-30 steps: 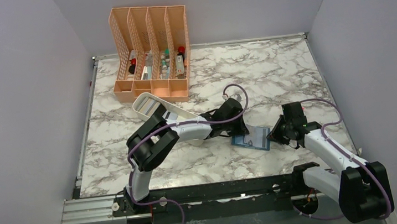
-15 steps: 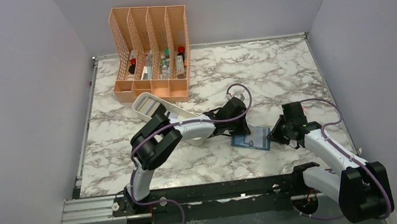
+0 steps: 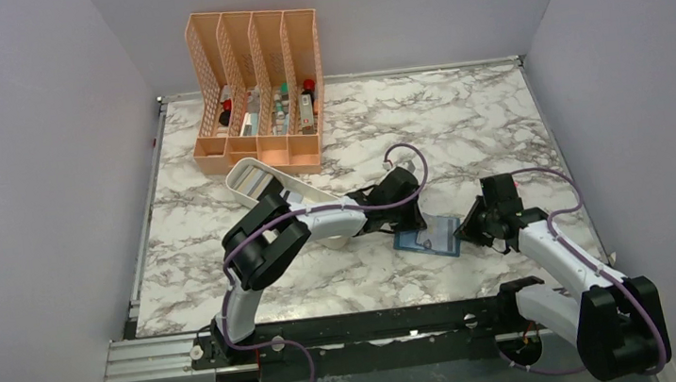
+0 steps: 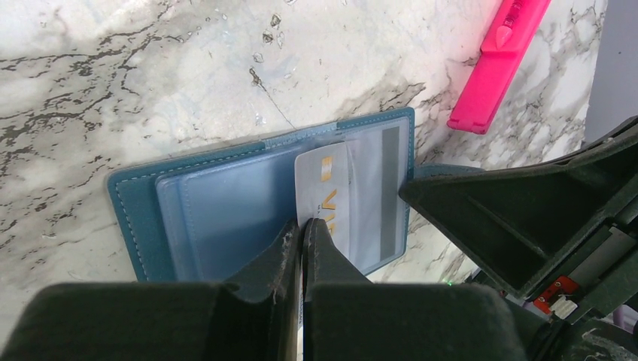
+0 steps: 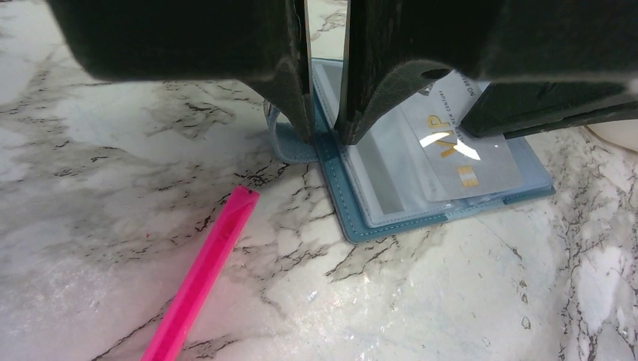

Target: Put the credit cards into the card holder

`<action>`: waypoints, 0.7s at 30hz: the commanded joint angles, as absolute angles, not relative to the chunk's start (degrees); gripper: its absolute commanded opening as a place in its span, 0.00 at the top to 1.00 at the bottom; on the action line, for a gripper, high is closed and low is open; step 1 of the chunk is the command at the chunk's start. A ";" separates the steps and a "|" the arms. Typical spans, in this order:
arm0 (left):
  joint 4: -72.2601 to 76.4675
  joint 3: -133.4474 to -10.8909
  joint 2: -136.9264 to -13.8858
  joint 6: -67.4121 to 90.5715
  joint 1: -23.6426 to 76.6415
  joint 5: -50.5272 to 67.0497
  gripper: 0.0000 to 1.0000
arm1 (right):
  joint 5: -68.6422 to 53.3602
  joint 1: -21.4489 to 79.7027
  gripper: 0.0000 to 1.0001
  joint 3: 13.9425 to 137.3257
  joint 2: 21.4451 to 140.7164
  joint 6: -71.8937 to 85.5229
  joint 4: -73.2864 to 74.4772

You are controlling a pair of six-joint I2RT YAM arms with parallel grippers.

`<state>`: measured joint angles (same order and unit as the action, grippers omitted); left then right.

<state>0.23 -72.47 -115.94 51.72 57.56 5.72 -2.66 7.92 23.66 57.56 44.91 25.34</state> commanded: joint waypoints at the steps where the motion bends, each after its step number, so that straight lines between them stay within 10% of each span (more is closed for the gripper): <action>1: -2.94 -70.68 -117.34 50.69 58.71 -0.29 0.98 | -4.83 8.26 0.76 23.04 56.43 44.64 24.53; 21: 12.13 -64.05 -116.95 58.47 60.37 3.61 0.86 | -6.35 8.26 0.76 21.91 57.47 45.68 22.98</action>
<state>13.28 -64.62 -115.04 59.75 58.76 3.57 -2.96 7.92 22.81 56.97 44.97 24.40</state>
